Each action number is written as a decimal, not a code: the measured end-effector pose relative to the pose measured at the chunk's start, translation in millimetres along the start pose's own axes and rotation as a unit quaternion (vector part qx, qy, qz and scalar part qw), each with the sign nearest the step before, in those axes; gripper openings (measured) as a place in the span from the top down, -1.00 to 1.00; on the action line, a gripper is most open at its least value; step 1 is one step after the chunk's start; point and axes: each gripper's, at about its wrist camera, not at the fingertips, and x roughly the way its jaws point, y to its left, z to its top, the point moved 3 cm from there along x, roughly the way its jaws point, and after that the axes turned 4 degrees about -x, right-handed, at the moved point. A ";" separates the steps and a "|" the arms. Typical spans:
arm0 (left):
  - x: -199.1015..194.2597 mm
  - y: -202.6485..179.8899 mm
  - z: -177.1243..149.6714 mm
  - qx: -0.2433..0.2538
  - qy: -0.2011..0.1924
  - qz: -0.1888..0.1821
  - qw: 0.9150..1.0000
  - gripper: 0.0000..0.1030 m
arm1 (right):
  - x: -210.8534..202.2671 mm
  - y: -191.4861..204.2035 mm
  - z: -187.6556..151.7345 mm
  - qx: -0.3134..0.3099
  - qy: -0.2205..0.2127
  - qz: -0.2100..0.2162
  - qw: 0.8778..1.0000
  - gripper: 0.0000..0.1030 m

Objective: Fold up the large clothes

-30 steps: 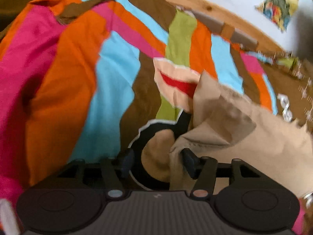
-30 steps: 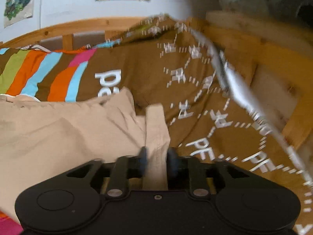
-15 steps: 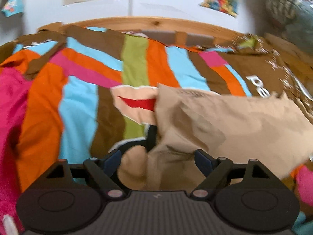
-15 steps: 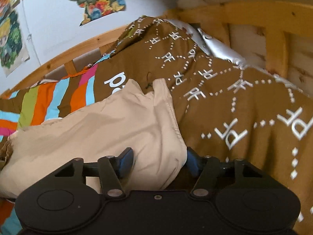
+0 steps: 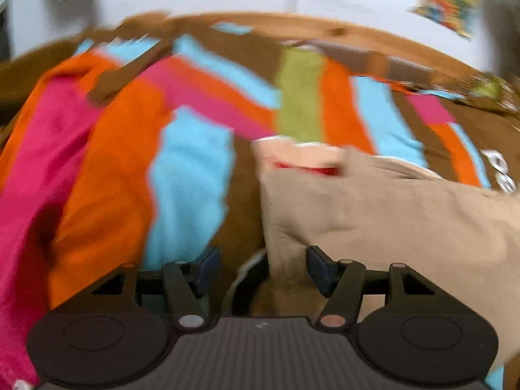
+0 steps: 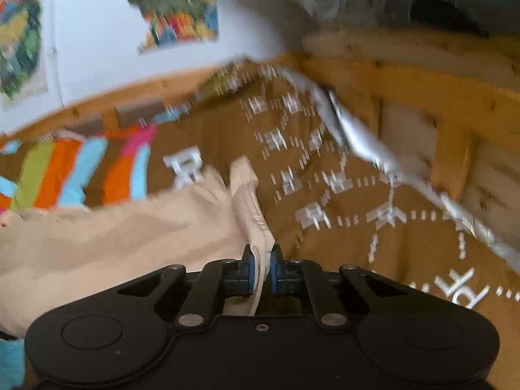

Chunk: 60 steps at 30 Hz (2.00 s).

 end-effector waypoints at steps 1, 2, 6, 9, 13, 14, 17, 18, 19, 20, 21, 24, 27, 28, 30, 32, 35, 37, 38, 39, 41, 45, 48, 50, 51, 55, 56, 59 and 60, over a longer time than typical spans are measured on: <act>0.4 5.0 -0.4 -0.006 0.006 0.000 1.000 -0.17 | 6.5 -3.5 -6.5 0.011 0.018 -0.006 1.000 0.69; -2.9 6.5 -0.7 -0.006 0.005 -0.005 1.000 -0.17 | 9.7 -7.9 -12.6 0.023 0.027 -0.013 0.999 0.58; -34.8 -3.9 -4.5 0.016 -0.051 0.011 0.999 -0.52 | -5.4 -6.1 -14.6 -0.003 -0.007 -0.056 0.998 0.41; -56.1 -22.2 -8.5 0.037 -0.098 -0.035 0.994 -0.58 | -21.2 21.9 3.0 -0.098 -0.070 -0.056 0.991 0.37; -55.9 -57.9 -19.8 0.069 -0.096 -0.120 0.986 -0.61 | -5.5 70.1 18.3 -0.175 -0.086 0.015 0.981 0.21; -50.3 -65.9 -24.8 0.083 -0.080 -0.128 0.985 -0.61 | 3.8 83.0 19.5 -0.182 -0.081 0.037 0.979 0.21; -27.5 -75.9 -39.6 0.110 -0.036 -0.119 0.986 -0.60 | 32.0 116.1 14.4 -0.206 -0.058 0.084 0.973 0.20; -20.4 -74.7 -42.6 0.111 -0.024 -0.116 0.987 -0.62 | 42.1 125.0 9.1 -0.218 -0.044 0.087 0.971 0.20; -13.5 -71.3 -44.9 0.103 -0.013 -0.111 0.988 -0.65 | 51.1 130.8 3.2 -0.223 -0.032 0.085 0.971 0.17; -9.9 -66.2 -47.3 0.094 -0.008 -0.109 0.990 -0.67 | 59.2 134.3 -1.8 -0.220 -0.026 0.080 0.972 0.17; -5.6 -63.1 -46.6 0.085 -0.002 -0.107 0.991 -0.69 | 65.1 134.8 -6.8 -0.209 -0.021 0.079 0.974 0.17; 4.2 -57.3 -43.9 0.079 0.004 -0.099 0.992 -0.69 | 73.5 132.3 -25.9 -0.190 -0.024 0.079 0.978 0.18; 11.3 -53.3 -48.1 0.086 0.005 -0.101 0.991 -0.70 | 72.9 135.6 -31.5 -0.203 -0.029 0.069 0.976 0.16; 11.5 -53.6 -47.5 0.087 0.005 -0.101 0.991 -0.70 | 73.0 134.5 -29.0 -0.197 -0.024 0.071 0.977 0.13; 8.2 -52.6 -44.3 0.081 0.009 -0.101 0.992 -0.68 | 64.1 127.3 -22.9 -0.175 -0.021 0.066 0.982 -0.02; 0.0 -48.6 -41.1 0.062 0.015 -0.100 0.993 -0.67 | 42.4 110.8 -20.9 -0.129 -0.029 0.063 0.989 -0.27; -20.4 -47.7 -35.5 0.056 -0.002 -0.111 0.992 -0.69 | 3.2 87.2 -26.6 -0.065 -0.042 0.059 0.995 -0.44; -37.0 -50.2 -33.3 0.058 -0.006 -0.114 0.992 -0.75 | -18.7 73.8 -35.0 -0.031 -0.035 0.059 0.997 -0.45; -44.1 -51.2 -32.9 0.055 -0.002 -0.119 0.991 -0.76 | -26.5 67.9 -39.0 -0.015 -0.031 0.062 0.998 -0.51; -51.9 -51.8 -33.6 0.047 0.006 -0.129 0.990 -0.79 | -32.6 61.2 -44.7 0.007 -0.024 0.066 0.998 -0.54; -63.3 -52.6 -35.7 0.029 0.027 -0.143 0.989 -0.83 | -34.6 50.6 -53.1 0.053 -0.004 0.075 0.996 -0.58; -77.1 -50.6 -46.6 -0.027 0.077 -0.164 0.983 -0.98 | -23.3 32.9 -63.2 0.135 0.032 0.086 0.987 -0.58; -70.2 -39.3 -66.3 -0.112 0.134 -0.175 0.969 -0.98 | -13.7 24.6 -58.6 0.172 0.033 0.090 0.980 -0.64; -56.1 -27.5 -75.9 -0.177 0.170 -0.177 0.953 -0.98 | -6.0 17.1 -55.0 0.206 0.037 0.091 0.974 -0.66; -50.0 -22.5 -77.1 -0.195 0.177 -0.177 0.948 -0.96 | -2.2 11.8 -54.0 0.228 0.038 0.087 0.969 -0.65; -31.9 4.4 -72.8 -0.278 0.152 -0.167 0.934 -0.72 | 2.9 -12.6 -49.0 0.298 0.016 0.058 0.953 -0.29; -29.1 9.3 -72.1 -0.293 0.146 -0.166 0.930 -0.64 | 4.0 -17.8 -48.6 0.313 0.010 0.055 0.948 -0.13; -24.8 13.0 -71.4 -0.296 0.140 -0.148 0.933 -0.15 | 8.5 -25.9 -49.3 0.324 0.015 0.034 0.945 0.52; -24.8 12.8 -70.3 -0.288 0.136 -0.137 0.938 0.07 | 7.8 -25.1 -49.0 0.312 0.014 0.030 0.950 0.61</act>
